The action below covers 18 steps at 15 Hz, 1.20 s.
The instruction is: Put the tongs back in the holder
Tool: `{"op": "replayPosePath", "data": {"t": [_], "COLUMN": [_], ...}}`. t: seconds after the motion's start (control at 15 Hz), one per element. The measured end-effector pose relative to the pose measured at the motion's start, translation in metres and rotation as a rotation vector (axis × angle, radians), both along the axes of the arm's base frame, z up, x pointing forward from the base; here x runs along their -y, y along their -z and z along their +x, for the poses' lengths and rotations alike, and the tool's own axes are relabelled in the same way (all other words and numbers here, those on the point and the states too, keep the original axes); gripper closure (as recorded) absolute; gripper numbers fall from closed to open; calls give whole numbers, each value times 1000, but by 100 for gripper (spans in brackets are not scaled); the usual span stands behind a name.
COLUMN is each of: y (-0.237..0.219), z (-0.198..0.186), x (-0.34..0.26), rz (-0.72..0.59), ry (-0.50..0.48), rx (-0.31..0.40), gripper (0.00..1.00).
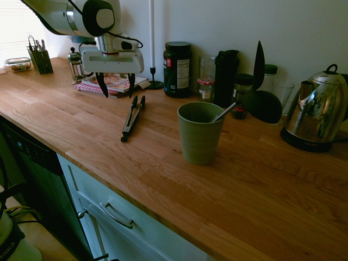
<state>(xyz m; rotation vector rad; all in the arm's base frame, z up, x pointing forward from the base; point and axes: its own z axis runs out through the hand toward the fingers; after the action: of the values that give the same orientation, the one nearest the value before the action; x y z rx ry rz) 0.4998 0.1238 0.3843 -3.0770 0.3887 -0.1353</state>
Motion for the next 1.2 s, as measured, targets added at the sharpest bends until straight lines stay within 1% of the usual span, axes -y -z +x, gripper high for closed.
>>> {"op": "replayPosePath", "data": {"t": [0.07,0.13,0.33,0.67,1.2], "y": [9,15,26,33,47], "z": [4,7,12,20,29], "x": [2,3,3,0,4], "rz": [-3,-2,4,17,22], "ry": [-1,1,8,31,63], "rx": [-3,-3,-6,14,6], "gripper": [0,100,100,100,100]}}
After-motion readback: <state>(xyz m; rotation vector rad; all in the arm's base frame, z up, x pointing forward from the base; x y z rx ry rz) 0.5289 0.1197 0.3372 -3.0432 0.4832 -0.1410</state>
